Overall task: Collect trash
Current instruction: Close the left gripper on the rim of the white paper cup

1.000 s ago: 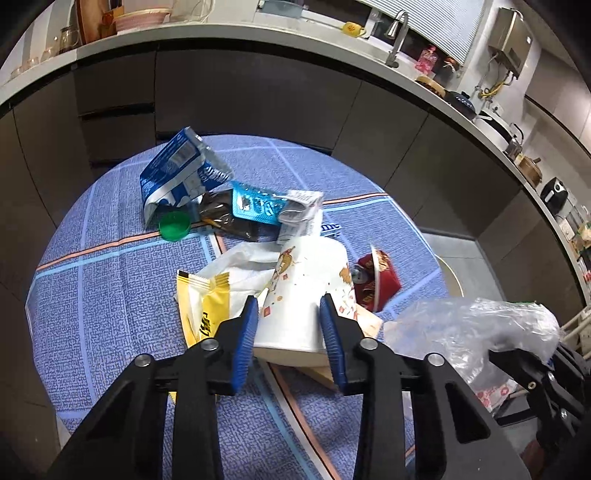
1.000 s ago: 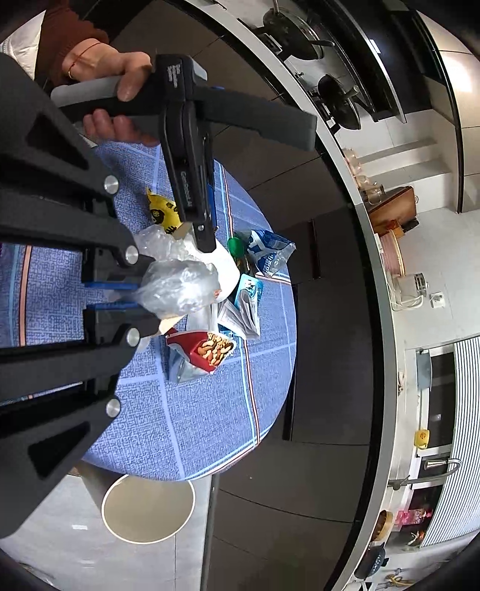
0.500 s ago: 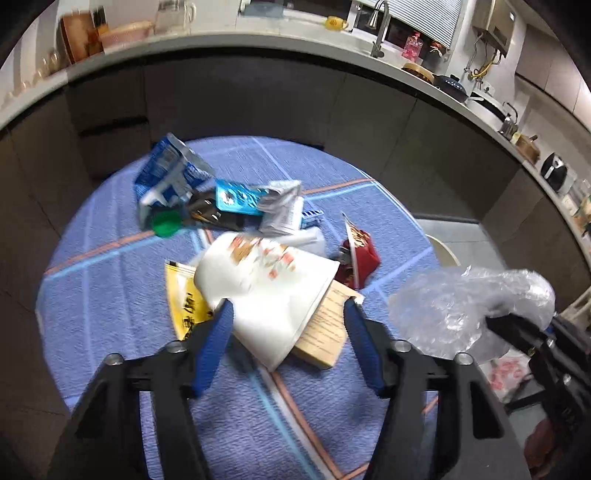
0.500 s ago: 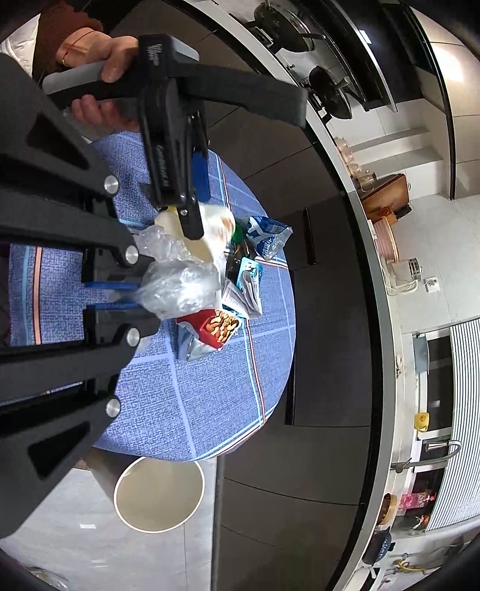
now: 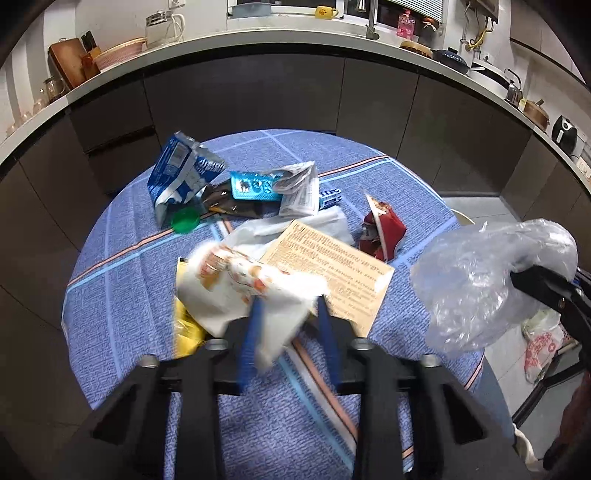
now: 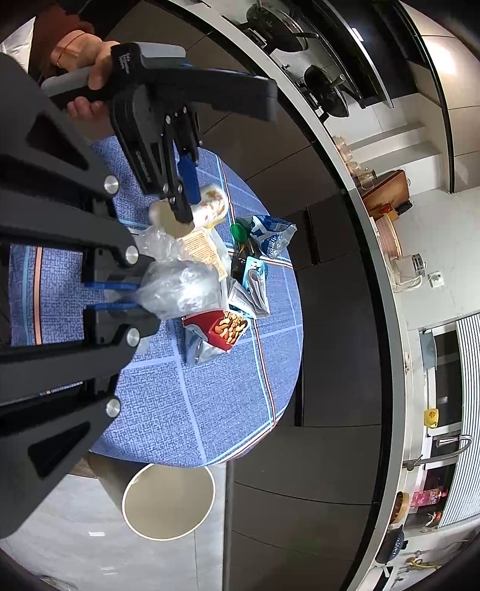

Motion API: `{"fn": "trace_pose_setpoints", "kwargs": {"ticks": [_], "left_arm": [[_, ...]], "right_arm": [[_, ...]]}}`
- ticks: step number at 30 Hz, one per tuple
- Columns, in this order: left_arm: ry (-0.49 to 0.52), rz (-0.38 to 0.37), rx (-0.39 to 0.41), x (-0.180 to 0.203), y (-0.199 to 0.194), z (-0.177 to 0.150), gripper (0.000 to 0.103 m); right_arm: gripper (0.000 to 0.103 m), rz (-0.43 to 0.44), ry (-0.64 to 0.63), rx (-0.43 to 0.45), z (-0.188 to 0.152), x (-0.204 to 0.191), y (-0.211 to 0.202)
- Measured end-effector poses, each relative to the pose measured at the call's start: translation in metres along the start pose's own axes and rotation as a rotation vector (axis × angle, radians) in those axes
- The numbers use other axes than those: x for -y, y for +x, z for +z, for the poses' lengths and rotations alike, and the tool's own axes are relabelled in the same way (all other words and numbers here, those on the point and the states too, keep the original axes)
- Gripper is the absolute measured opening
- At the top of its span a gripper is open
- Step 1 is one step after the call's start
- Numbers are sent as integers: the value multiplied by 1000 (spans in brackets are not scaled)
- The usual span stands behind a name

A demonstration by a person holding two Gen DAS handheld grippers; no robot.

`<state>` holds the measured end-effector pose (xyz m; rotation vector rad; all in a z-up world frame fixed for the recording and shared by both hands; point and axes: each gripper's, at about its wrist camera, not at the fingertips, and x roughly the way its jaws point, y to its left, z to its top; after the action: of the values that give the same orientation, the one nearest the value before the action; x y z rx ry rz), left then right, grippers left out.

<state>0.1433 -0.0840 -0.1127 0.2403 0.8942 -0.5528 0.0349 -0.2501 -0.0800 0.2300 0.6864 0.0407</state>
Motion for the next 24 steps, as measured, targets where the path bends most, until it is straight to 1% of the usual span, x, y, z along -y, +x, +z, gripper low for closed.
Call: {"fn": "trace_pose_setpoints", "kwargs": {"ticks": [1,2,6,10,13,14,15,17,18,21,24], "left_arm": [[-11,-1,7,-2,-2,-1,16],[-14,-3,10,-2,-4,-1,10],[-20,6,24,-6,-7,-1,3],[-39,-8,36,-9,-16,-3,3],[-17,35,43,-5,-23,-6,3],[-13,54,51,-4,-24,-7,5],[-6,69,54,-4,-25,-8,18],[-1,93,52,-4,-24,-12,39],[-7,95,43,-5,-21,-14,38],[-35,70,3,-10,-12,-19,38],[-49,78,-18,-14,-3,-22,39]], "right_arm": [[7,1,0,-1,0,0,1],[7,5,-1,-5,-1,-1,2],[7,14,-7,-8,-2,-4,2],[7,13,-4,0,-2,-3,0],[7,15,-1,0,-2,-3,-1],[7,17,-1,0,-2,-3,0],[7,19,-2,-1,-2,-4,0],[7,22,-2,0,-2,-3,-1],[7,23,-2,1,-2,-4,-1],[7,23,2,0,-3,-3,-1],[7,21,5,-3,-3,-3,-1]]}}
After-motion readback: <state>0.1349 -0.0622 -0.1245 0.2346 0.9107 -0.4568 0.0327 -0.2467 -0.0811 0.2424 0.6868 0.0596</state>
